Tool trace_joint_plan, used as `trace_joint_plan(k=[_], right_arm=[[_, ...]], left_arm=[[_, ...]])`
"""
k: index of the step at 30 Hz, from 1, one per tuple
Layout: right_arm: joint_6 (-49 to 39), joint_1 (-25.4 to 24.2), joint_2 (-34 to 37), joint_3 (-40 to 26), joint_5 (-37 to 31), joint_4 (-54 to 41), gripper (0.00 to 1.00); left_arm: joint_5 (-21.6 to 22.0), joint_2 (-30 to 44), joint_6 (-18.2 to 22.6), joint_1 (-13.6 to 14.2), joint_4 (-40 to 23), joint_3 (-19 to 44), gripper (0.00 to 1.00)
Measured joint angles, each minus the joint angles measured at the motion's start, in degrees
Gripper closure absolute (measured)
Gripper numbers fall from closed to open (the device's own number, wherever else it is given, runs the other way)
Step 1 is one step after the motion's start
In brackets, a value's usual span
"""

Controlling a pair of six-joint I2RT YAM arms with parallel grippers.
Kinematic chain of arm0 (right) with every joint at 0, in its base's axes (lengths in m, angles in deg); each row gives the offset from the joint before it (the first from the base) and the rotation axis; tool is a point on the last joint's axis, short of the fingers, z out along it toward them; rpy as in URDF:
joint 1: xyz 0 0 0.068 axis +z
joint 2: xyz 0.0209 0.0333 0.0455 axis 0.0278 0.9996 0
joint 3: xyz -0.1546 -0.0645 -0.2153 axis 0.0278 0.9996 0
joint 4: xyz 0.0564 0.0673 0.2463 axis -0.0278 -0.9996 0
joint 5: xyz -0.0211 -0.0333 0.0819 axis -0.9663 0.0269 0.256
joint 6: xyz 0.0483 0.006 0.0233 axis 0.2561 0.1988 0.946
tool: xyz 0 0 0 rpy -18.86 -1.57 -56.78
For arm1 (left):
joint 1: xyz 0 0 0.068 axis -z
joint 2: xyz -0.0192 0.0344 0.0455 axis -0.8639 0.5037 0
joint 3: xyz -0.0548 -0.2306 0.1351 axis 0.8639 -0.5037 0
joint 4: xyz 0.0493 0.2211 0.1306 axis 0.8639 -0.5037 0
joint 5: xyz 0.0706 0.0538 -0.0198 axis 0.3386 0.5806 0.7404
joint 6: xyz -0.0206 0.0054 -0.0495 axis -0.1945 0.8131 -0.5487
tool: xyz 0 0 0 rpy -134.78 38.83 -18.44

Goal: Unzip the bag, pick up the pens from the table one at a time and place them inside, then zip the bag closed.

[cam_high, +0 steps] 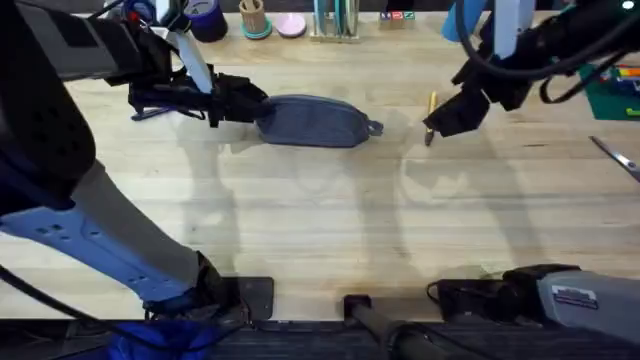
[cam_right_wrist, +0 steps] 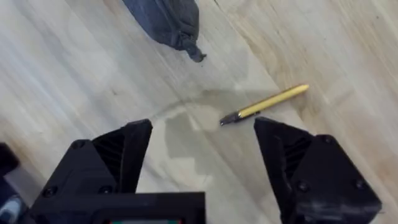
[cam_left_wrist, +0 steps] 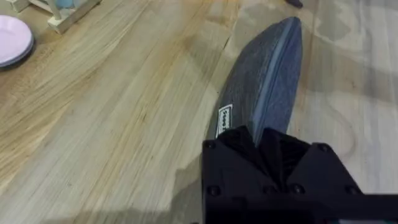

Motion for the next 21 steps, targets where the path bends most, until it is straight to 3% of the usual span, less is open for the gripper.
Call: trace_joint_plan(k=[21], right_arm=[[-2.93,0.00,7.54,-0.02,0.81,6.49,0.006]], left_arm=[[-0.01,0.00,0.00,0.04,0.22,0.00,0.959]])
